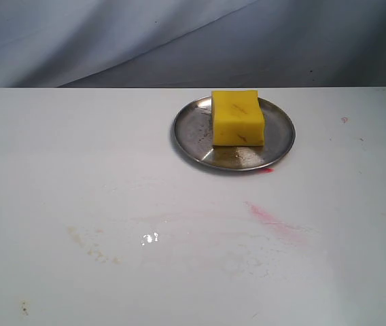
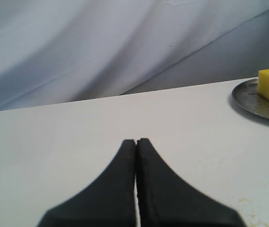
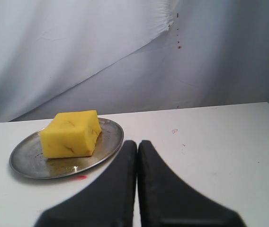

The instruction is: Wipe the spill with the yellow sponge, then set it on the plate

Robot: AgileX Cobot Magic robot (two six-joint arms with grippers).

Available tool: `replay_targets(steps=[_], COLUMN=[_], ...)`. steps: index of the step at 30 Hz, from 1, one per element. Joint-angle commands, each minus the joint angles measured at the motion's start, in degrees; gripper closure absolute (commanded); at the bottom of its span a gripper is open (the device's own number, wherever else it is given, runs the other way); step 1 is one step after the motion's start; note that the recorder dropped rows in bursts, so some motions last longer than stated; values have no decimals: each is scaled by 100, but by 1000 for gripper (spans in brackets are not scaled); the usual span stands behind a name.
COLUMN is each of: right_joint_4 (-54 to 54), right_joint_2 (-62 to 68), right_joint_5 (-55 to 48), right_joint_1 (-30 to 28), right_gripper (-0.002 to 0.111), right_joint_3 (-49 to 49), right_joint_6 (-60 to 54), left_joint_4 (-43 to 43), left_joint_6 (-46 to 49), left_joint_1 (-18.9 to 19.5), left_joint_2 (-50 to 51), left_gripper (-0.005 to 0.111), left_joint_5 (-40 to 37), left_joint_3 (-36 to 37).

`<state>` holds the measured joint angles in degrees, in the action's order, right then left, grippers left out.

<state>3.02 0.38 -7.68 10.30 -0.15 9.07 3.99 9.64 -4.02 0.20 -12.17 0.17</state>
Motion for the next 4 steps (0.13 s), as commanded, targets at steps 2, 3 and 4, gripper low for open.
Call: replay_targets(steps=[2,3,4], right_joint_4=[-8,-8,-8], right_joint_2=[-38,-38,-38], right_joint_5=[-10,-10,-10], right_joint_1=[-42,-42,-42], right_gripper=[108,108,108], right_joint_3=[15,15,15], right_joint_6=[-17,-17,-17], left_joint_4=[-4,-4,-4], left_joint_6=[-49,-49,-49], left_joint_1=[5,5,5], left_joint_2=[-20,-20,-20], left_gripper=[107,107,107], left_joint_5=[39,39,39], left_joint_3=[-17,-17,-17])
